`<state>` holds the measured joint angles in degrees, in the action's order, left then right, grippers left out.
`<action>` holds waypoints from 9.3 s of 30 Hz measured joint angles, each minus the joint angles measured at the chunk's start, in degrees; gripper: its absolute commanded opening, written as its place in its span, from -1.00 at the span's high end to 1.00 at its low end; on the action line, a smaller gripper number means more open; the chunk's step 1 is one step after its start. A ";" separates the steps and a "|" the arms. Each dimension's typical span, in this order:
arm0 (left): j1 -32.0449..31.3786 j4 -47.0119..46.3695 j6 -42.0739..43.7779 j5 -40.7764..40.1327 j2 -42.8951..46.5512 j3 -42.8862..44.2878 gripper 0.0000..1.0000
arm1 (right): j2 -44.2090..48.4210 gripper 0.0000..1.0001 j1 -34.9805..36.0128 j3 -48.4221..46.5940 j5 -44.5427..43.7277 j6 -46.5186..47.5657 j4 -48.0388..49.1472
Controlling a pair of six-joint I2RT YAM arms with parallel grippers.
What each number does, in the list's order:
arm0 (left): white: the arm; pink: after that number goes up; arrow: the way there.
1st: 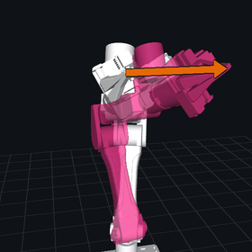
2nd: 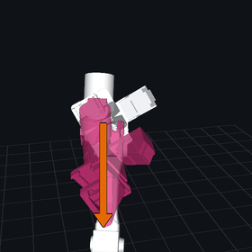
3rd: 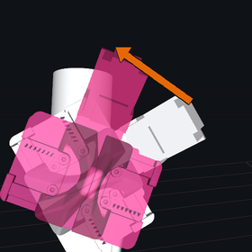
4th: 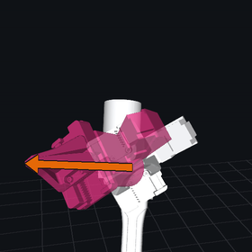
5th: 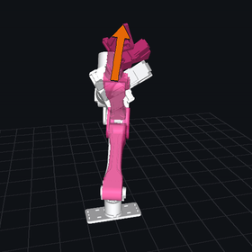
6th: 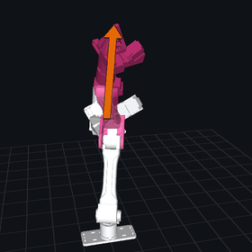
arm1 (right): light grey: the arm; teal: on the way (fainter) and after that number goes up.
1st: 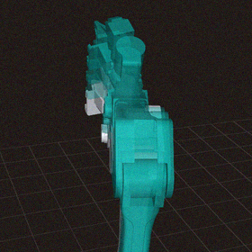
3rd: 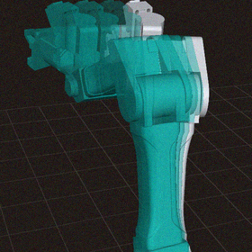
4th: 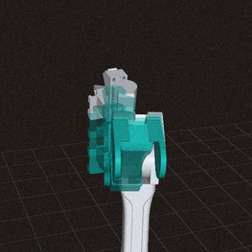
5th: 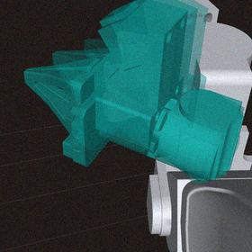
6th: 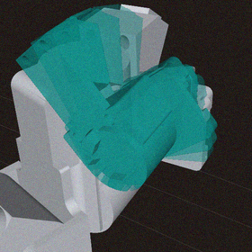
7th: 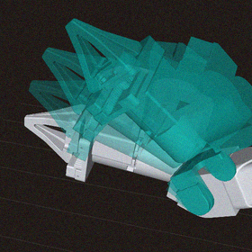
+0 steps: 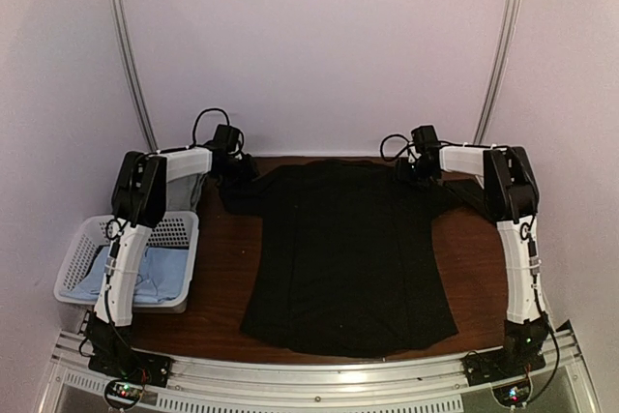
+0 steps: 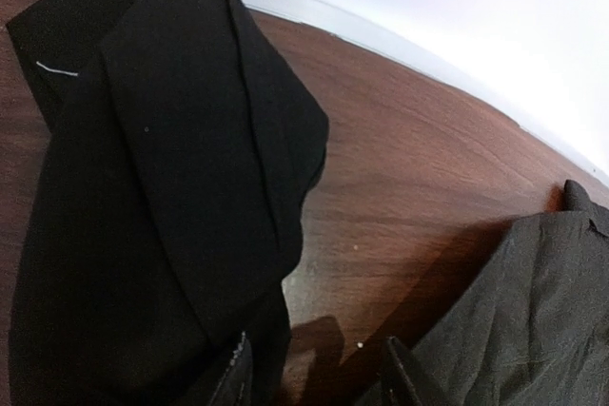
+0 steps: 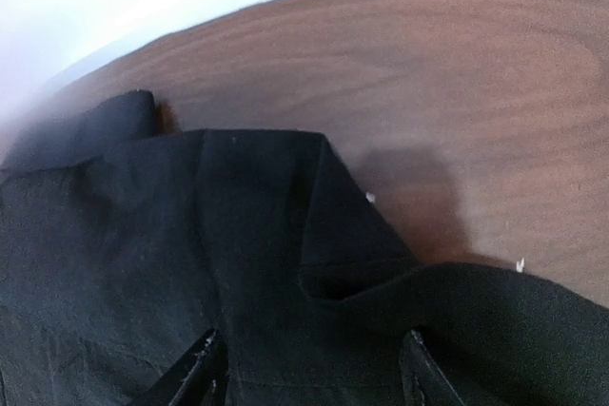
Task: Fold and stack the long sleeve shirts
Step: Flatten out the crumpled shirt at the center of the board, then adjust the flattened shirt at the center of the board, then pick up the sleeve from the corner of the board, then pass from the right arm to the left
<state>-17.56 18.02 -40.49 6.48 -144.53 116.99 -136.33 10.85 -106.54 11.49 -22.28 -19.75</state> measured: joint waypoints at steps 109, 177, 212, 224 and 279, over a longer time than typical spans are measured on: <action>-15.96 -4.42 11.02 19.21 39.80 -50.84 -0.58 | 73.11 -0.49 9.18 71.06 -11.54 -19.56 7.61; -17.16 -7.39 11.78 24.15 41.88 -50.45 -0.59 | 19.63 0.44 -18.05 32.83 -11.43 -5.38 7.15; -17.16 -3.28 11.82 19.28 40.98 -49.77 -0.59 | 30.58 0.24 -2.84 46.58 -17.79 1.90 3.37; -17.16 -2.54 11.82 17.03 40.39 -47.25 -0.59 | 33.00 1.00 -2.93 49.51 -18.36 1.16 4.20; -21.86 -20.79 5.20 21.40 40.46 -41.38 -0.61 | 33.14 1.00 19.15 33.31 21.11 -31.82 32.63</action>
<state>-39.42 -2.76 -35.29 27.88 -104.07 75.61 -103.20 30.00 -73.23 32.60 -54.11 12.88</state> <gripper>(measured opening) 0.805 0.016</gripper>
